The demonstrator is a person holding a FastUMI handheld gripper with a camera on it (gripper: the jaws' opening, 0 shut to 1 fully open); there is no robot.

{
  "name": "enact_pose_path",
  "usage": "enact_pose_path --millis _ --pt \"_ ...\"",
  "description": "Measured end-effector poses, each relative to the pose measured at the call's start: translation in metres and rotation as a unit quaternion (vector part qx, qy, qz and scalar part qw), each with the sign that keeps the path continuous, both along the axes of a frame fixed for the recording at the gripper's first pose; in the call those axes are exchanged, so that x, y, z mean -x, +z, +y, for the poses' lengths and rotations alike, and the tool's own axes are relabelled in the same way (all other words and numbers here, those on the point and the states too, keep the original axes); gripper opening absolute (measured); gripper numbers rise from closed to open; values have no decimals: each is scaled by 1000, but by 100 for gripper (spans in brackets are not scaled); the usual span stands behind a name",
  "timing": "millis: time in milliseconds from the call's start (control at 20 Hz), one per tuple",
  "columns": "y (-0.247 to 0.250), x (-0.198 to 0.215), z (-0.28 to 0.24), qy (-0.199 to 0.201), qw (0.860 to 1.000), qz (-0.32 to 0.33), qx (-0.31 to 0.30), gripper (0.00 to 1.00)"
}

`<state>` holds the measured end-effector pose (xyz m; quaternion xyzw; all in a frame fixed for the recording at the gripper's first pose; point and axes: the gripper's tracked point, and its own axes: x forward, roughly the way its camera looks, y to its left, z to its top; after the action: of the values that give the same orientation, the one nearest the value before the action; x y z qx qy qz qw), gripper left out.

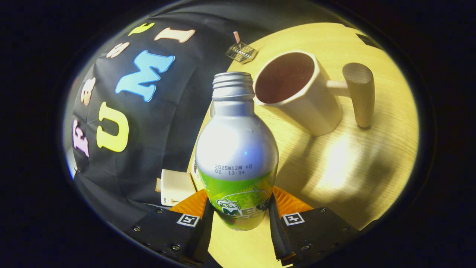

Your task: Take the bottle from table, then pour the juice into the cup, finally place the bottle on the coaster

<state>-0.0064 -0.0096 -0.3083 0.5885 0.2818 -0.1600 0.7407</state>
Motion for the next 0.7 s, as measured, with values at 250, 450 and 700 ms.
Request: enact_pose_path --millis 250,450,700 --pt "1 2 0 7 997 -5 71 66" --pt "7 -4 1 20 993 -4 120 66" --pt "1 -12 8 39 982 6 187 66"
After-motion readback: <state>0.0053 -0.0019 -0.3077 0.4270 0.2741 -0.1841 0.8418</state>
